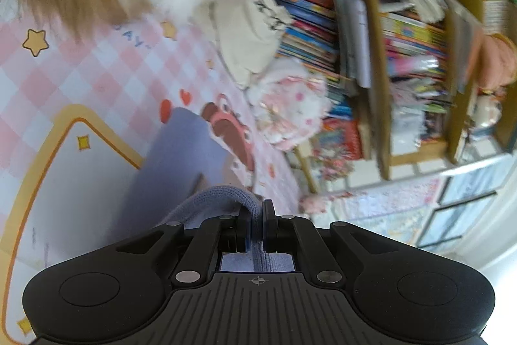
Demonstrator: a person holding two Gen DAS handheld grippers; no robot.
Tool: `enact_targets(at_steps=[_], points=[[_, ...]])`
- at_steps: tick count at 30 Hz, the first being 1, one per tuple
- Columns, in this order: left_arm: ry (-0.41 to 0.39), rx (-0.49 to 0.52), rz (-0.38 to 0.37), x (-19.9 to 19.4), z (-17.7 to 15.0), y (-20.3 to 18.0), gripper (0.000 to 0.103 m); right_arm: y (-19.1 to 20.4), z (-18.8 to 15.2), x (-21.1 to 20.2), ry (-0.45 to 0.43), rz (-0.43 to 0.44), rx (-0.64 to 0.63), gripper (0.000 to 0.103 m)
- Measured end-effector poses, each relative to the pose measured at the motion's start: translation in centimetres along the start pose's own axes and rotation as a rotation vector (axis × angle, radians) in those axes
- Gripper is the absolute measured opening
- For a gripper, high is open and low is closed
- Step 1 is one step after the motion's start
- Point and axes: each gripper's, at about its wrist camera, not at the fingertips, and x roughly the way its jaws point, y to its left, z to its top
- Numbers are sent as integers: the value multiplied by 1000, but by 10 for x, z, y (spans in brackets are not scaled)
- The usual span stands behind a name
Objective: Fold clothes
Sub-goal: 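Lay the folded sides down with both grippers and open them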
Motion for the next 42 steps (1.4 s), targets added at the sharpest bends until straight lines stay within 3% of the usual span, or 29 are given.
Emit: enact_targets(at_steps=[8,10,12,14,17,22,25,27,28,29,31,33,35,38,42], points=[[-24,-8,129,21,7,8,6,-13,26,45,60,-71,17,13],[-15,15,188,27,8,7,12,-15,31,53,66,-125,16,24],[-21,58,251,27,10,0,27,-12,35,55,52,-158,-40,34],[-83,149,287,18,9,-12,38,-6,38,53,32,-183,-116,40],[-153,339,358,7,4,-31,39,15,33,55,22,-271,-386,42],[-113,733,546,35,-14,-56,39,37,-4,81,54,-410,-942,42],[-89,851,582,61,-15,-56,39,44,-26,102,75,-474,-1223,42],[-67,888,595,81,-12,-53,36,39,-25,118,101,-503,-1243,42],[-58,887,584,85,-12,-52,29,37,-25,127,114,-517,-1254,34],[-42,872,562,89,-9,-50,5,34,-23,134,130,-525,-1255,6],[-87,783,505,80,-4,-51,4,36,-14,132,115,-500,-1184,6],[-134,705,458,68,0,-54,4,44,0,113,57,-418,-1057,6],[-137,678,477,69,3,-53,4,44,8,107,43,-407,-986,6],[-35,695,616,104,7,-35,6,29,12,129,83,-463,-984,7],[-47,778,667,117,-1,-39,11,18,16,146,117,-500,-997,7]])
